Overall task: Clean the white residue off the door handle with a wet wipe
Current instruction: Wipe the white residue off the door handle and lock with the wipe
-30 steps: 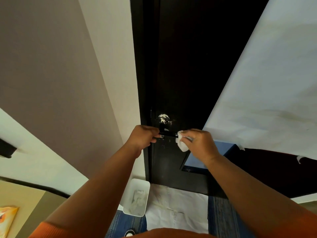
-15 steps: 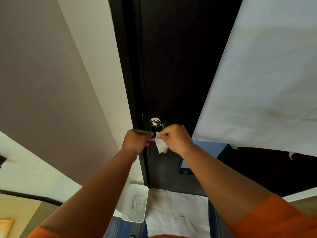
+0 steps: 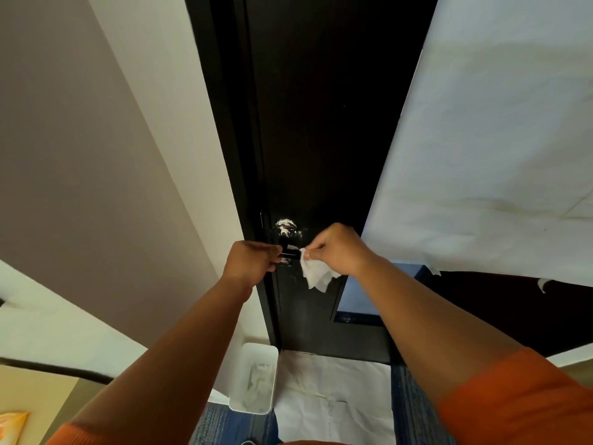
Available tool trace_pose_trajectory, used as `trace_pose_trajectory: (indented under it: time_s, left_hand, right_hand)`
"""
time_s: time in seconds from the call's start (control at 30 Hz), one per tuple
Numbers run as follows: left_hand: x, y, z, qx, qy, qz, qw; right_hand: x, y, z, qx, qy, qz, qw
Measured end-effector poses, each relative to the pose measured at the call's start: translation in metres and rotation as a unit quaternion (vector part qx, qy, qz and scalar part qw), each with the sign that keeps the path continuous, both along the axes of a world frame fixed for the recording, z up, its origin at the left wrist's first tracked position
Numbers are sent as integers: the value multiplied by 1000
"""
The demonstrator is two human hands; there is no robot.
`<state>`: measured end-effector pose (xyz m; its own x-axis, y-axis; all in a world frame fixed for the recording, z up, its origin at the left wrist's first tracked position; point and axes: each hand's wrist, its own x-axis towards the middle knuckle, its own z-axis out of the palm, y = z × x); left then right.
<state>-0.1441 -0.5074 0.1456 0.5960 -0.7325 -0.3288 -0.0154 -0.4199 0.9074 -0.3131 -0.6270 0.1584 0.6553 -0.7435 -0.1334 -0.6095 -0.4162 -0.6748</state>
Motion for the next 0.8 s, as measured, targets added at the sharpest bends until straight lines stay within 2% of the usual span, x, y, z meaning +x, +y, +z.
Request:
trace_pose_trajectory:
  time_s: [0.13,0.27,0.37,0.43,0.5,0.6,0.67,0.73,0.8]
  left_hand:
    - [2,0,1,6,7,-3,1000]
    - [2,1,-2,3,13,-7,1000]
    - [3,2,-1,-5,22,-9,1000]
    - [2,2,-1,-7,26,-8,1000]
    - [1,3,0,-9,29,-4,1000]
    - [1,3,-1,-15,35,-1,999]
    - [1,3,-1,-14,35,-1,999]
    - [1,3,-2,-14,36,-1,999]
    - [1,3,-3,-16,39,-1,999]
  right_hand:
    - [14,6,0,1,-2,12,1000]
    - [-19,-1,-3,30,-16,-20,999]
    - [-45,-1,-13,55,-65,-68,994]
    - [-56,5,-24,112,-137,-126,976]
    - [-56,18,-34,187,-235,-218,929]
    - [-42,46,-41,293,-378,-359,801]
    - [-32,60,-39,336,-429,-429,720]
    - [-25,65,-37,349,-430,-476,683]
    - [-23,68,-42,351,-406,-508,674]
